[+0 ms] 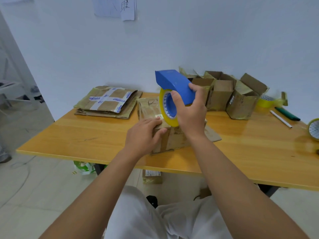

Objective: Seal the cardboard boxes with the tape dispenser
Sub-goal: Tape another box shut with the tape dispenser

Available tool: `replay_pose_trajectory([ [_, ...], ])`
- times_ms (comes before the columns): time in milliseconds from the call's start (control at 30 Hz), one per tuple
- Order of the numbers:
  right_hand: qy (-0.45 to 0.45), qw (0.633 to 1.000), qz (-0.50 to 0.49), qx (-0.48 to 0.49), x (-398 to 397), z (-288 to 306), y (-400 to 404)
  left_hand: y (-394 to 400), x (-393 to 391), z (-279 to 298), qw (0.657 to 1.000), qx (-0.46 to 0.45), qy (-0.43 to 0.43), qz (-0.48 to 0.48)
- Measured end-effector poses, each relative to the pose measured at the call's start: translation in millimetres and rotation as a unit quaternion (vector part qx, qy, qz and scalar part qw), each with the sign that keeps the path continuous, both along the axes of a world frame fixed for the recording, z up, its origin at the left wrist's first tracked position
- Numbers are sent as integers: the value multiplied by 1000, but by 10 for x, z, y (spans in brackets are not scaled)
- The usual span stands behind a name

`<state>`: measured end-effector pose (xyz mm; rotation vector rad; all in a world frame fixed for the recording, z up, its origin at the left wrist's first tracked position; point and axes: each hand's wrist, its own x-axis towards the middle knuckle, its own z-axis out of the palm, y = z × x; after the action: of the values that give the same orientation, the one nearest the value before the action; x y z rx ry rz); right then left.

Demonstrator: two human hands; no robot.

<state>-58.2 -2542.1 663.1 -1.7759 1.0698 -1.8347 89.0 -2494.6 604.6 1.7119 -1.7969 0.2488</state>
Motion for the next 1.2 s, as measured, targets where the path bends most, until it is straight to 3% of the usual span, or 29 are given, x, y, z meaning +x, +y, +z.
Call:
replay_pose_trajectory([
  [533,13,1000,-11,3,-12,-48,-81,-20,58,-34,1000,4,10,-26],
  [767,26,1000,-16,4,-16,-53,-89,-46,-45,-54,999,-15,41,17],
  [1100,27,1000,-14,-1,-21,-62,-90,-35,6,-59,998,-31,49,-20],
  [1200,25,1000,-13,-2,-20,-62,-88,-9,62,-110,994,-33,91,-59],
])
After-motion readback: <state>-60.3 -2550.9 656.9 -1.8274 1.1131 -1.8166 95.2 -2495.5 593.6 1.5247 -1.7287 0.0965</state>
